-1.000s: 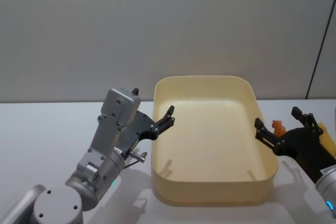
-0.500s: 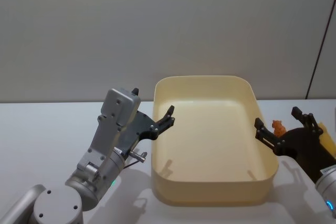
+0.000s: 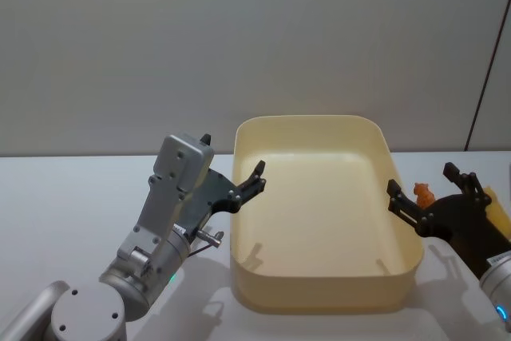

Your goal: Pick up the toy alternately with two hands and place it into the central storage box.

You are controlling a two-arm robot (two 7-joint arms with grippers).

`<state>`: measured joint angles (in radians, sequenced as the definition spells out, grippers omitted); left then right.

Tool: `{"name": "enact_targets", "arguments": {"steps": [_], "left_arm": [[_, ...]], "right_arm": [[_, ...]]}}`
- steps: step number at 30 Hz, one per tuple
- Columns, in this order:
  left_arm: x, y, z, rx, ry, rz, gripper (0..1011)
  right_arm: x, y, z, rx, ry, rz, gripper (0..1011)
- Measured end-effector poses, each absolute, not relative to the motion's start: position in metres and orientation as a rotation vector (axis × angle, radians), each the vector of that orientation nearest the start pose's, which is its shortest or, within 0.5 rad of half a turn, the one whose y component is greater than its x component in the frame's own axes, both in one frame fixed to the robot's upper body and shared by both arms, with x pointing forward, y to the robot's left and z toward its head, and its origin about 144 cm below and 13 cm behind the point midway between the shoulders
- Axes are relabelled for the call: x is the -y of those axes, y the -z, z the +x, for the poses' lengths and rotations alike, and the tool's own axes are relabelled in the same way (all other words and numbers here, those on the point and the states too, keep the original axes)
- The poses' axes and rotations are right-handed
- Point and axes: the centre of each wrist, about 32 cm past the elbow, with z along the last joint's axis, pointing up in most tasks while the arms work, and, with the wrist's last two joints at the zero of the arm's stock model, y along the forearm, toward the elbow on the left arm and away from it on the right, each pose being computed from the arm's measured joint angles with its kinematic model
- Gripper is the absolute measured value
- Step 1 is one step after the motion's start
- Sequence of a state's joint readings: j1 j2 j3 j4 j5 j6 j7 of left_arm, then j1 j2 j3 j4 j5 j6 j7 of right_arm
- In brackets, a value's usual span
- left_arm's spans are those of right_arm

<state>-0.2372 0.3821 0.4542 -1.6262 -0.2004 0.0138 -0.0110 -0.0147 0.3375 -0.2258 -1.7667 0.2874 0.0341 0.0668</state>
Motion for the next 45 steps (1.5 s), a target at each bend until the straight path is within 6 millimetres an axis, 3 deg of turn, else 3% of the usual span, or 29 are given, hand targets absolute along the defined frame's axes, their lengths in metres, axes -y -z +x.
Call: {"name": "enact_targets", "arguments": {"steps": [25,45], "left_arm": [[-0.198,-1.204,0.492,0.268,-1.124,0.061,1002],[-0.198,-1.204,0.492,0.268,-1.124,0.061,1002]], "right_arm": [[0.243,-1.187,0.440,0.068,1.235,0.020,1001],[0.293,-1.186,0.429,0.041,1.348,-0.011,1001]]}}
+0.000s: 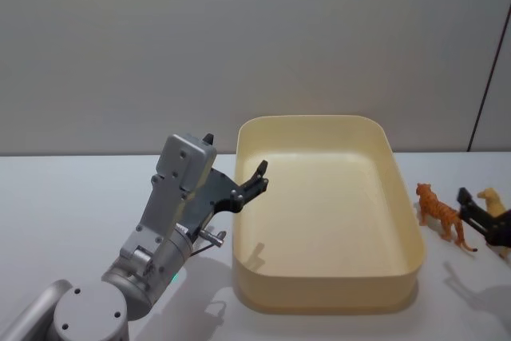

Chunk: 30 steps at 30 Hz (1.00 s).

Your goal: Pick up the toy alternately with two hands and place it into the central storage box.

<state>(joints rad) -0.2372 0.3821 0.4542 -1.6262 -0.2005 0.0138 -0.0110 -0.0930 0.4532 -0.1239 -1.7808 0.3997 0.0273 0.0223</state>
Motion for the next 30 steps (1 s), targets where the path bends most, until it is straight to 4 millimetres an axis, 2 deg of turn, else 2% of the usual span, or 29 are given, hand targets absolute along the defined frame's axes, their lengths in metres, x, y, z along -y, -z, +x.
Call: {"name": "enact_targets", "arguments": {"steps": [16,30], "left_arm": [[-0.198,-1.204,0.492,0.268,-1.124,0.061,1002],[-0.198,-1.204,0.492,0.268,-1.124,0.061,1001]], "right_arm": [[0.321,-1.174,0.434,-0.043,1.401,-0.110,1001],[0.338,-1.152,0.442,-0.103,1.424,-0.218,1001]]}}
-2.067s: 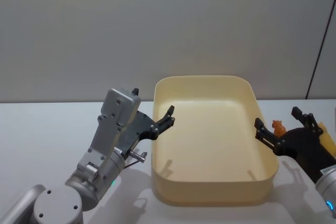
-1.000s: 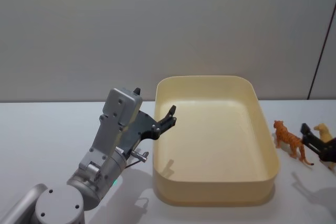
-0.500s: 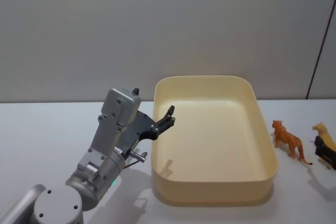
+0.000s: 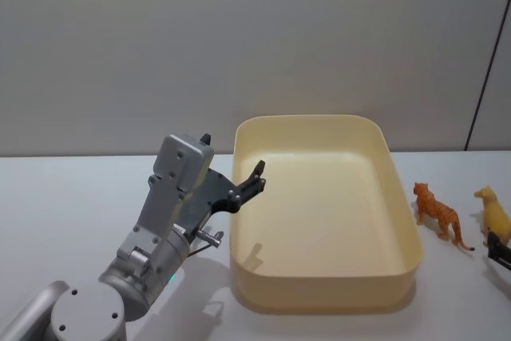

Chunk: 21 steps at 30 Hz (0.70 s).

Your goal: Pick up the toy alternately with two hands and place it into the central storage box.

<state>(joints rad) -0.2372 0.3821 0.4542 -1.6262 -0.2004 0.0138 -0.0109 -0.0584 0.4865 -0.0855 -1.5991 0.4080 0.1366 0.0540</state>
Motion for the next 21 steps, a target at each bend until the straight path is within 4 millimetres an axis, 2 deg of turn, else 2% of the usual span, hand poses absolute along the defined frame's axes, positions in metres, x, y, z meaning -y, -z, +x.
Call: {"name": "enact_targets", "arguments": {"steps": [9,21], "left_arm": [[-0.198,-1.204,0.492,0.268,-1.124,0.061,1002],[-0.198,-1.204,0.492,0.268,-1.124,0.061,1001]], "right_arm": [[0.340,-1.143,0.454,-0.107,1.419,-0.240,1001],[0.331,-1.134,0.481,-0.085,1.385,-0.235,984]]}}
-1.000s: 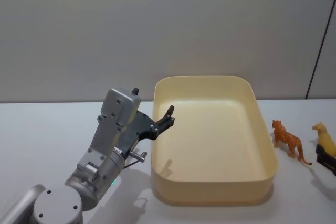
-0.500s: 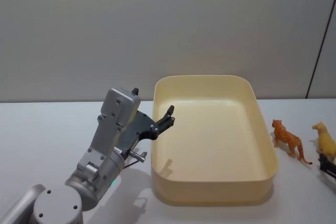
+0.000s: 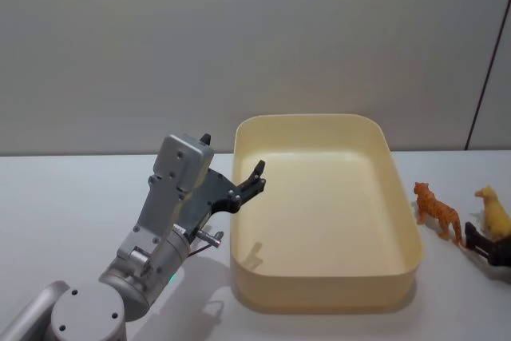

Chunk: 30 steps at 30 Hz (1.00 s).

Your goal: Pick up the toy alternately with two hands and place it into the central storage box.

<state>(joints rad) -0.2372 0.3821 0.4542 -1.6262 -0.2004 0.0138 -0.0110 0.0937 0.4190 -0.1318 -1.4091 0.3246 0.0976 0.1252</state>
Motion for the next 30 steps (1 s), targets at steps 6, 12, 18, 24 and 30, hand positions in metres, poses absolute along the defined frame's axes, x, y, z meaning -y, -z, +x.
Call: {"name": "enact_targets", "arguments": {"steps": [6,12,18,24,30], "left_arm": [[-0.198,-1.204,0.492,0.268,-1.124,0.061,1001],[-0.198,-1.204,0.492,0.268,-1.124,0.061,1001],[-0.198,-1.204,0.492,0.268,-1.124,0.061,1002],[-0.198,-1.204,0.492,0.268,-1.124,0.061,1001],[-0.198,-1.204,0.492,0.268,-1.124,0.061,1001]], "right_arm": [[0.328,-1.133,0.490,-0.075,1.375,-0.234,824],[0.325,-1.132,0.494,-0.070,1.370,-0.233,654],[0.324,-1.131,0.497,-0.068,1.365,-0.233,476],[0.325,-1.131,0.495,-0.057,1.373,-0.234,358],[0.329,-1.134,0.486,-0.013,1.398,-0.227,358]]}}
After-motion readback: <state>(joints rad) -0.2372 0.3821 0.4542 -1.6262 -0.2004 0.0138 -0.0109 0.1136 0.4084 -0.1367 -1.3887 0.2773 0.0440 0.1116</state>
